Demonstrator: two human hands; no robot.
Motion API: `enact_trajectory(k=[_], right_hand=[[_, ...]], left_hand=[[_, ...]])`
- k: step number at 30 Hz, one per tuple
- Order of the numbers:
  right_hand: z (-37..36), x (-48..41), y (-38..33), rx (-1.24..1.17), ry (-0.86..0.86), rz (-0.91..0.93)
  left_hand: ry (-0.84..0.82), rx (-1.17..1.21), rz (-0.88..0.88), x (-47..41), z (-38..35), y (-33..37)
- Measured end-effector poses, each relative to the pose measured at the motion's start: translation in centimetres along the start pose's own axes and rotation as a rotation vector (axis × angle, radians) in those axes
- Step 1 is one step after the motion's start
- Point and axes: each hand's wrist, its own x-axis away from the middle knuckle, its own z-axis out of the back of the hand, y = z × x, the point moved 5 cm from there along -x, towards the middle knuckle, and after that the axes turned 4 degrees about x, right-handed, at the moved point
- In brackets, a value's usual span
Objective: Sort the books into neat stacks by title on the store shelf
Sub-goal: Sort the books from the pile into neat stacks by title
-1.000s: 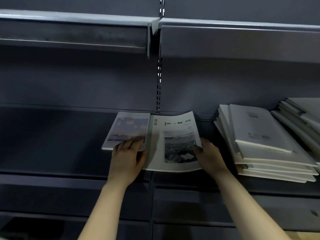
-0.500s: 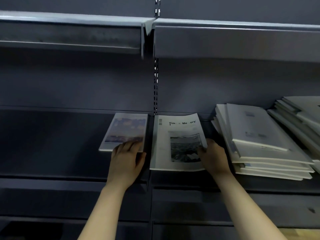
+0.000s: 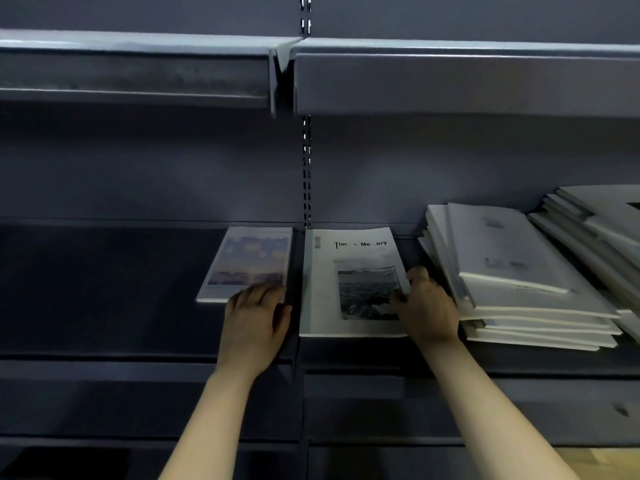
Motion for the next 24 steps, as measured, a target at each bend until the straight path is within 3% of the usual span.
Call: enact_trajectory(k=[7, 13, 17, 20, 24], right_hand=[[1.3, 0.8, 0.0, -0.051, 0.016, 0.093], [7.7, 1.1, 3.0, -0.337, 0.299, 0.307], [11.3, -1.2, 9.2, -0.226, 0.423, 0.098], [11.4, -3.5, 14.3, -0.095, 0.31, -0.078], [10.8, -4.9, 17.5, -0.057, 0.127, -0.151]], left_hand=[[0.037, -0.02, 0.0, 0.1, 0.3, 0.7], [0.018, 0.05, -0.113, -1.8, -1.2, 8.0], [-0.002, 0.124, -0.169, -3.4, -2.9, 14.0], [-0.01, 0.136, -0.207, -4.2, -4.0, 18.0], [-0.029, 0.163, -0.246, -5.1, -5.4, 22.2]])
